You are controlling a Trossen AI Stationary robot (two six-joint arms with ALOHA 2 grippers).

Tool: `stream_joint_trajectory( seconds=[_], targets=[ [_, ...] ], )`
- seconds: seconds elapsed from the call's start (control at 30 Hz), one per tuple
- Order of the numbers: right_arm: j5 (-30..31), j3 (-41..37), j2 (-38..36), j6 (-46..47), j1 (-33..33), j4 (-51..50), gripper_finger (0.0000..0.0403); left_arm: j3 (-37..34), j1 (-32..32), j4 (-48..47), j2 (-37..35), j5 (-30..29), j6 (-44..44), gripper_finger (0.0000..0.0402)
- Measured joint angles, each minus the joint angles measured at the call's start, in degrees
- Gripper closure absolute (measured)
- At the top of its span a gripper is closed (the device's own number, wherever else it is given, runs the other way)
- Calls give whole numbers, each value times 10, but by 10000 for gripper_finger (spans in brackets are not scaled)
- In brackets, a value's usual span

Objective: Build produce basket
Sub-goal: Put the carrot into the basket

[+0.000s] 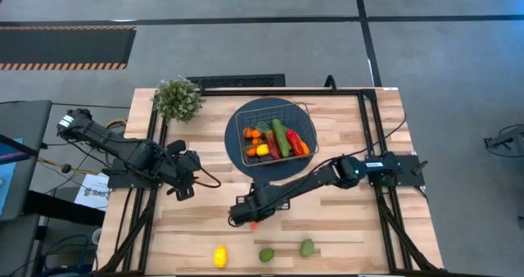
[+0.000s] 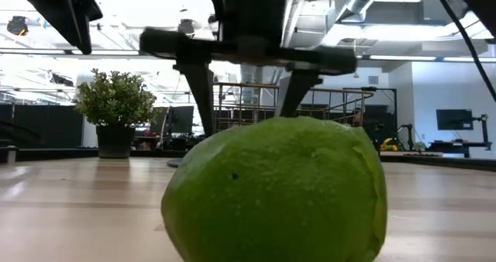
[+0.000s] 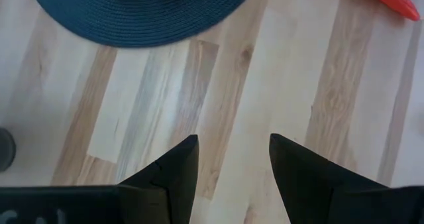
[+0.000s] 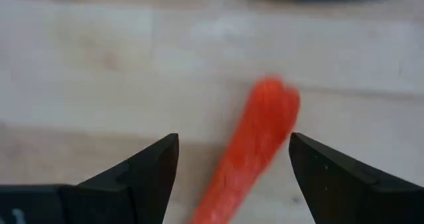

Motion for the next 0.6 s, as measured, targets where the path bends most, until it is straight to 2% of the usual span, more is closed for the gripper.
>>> stream_joint_trajectory(
  seconds=[0.23,0.4,0.5,0.6],
  targets=[
    [3,0,0,-34,-20,3,100,0,-8,0,0,-1,-12,230],
    [-31,0,7,-45,-7,-21,100,0,-12,3,0,-1,-20,230],
    [-48,0,8,-22,6,-41,100,0,-12,6,0,-4,-21,230],
    [-39,0,8,14,17,-68,100,0,-12,8,0,-10,-19,230]
  ],
)
